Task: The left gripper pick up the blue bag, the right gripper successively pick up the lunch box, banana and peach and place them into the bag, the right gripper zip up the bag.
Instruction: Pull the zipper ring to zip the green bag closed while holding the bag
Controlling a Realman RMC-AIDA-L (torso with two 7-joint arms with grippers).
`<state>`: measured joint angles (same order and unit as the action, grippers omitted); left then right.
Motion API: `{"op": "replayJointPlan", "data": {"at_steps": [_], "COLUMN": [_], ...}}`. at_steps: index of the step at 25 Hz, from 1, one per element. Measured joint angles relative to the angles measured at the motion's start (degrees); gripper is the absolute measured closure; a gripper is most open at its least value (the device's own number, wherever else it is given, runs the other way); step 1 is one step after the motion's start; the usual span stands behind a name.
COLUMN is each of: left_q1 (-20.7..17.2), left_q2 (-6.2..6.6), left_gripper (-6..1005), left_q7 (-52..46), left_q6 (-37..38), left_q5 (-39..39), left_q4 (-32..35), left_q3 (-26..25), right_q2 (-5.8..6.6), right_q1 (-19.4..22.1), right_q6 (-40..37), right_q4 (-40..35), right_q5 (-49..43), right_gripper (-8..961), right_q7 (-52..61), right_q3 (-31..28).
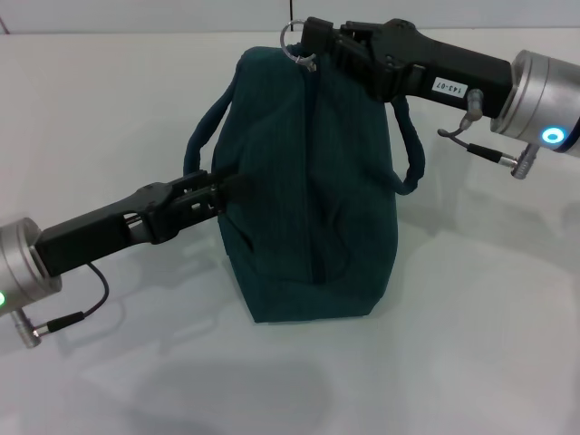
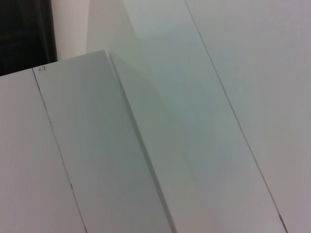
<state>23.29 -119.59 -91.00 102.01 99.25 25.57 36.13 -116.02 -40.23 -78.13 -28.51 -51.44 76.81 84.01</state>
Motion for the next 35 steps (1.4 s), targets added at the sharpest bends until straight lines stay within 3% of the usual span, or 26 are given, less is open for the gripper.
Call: {"op": "replayJointPlan", "data": {"at_steps": [17,26,35], "left_q1": [0.71,0.98,2.19], "left_q2": [0.08,0.15,0.24], "left_gripper": [332,446,716], "left_q7": [0.12,0.41,1.40], "left_q6": [-6.51,-5.73,-3.11], "left_q5": [-0.07,-0.09,0.10], "left_q4": [-0.08,0.19,0.42], "left_q3": [2.35,2.37,2.41], "right_q2": [0.06,0.10,0.31], "right_q1": [0.36,0.90,1.39], "right_q6": [-0.40,-0.61,-0.62], "right_q4": [0.04,0.20,0.16], "right_q5": [0.22,0.31,1.18], "right_gripper": [872,870,868], "right_q7": [0.00,0.00,0.24], "right_q3": [-0.04,-0.29,-0.54]}}
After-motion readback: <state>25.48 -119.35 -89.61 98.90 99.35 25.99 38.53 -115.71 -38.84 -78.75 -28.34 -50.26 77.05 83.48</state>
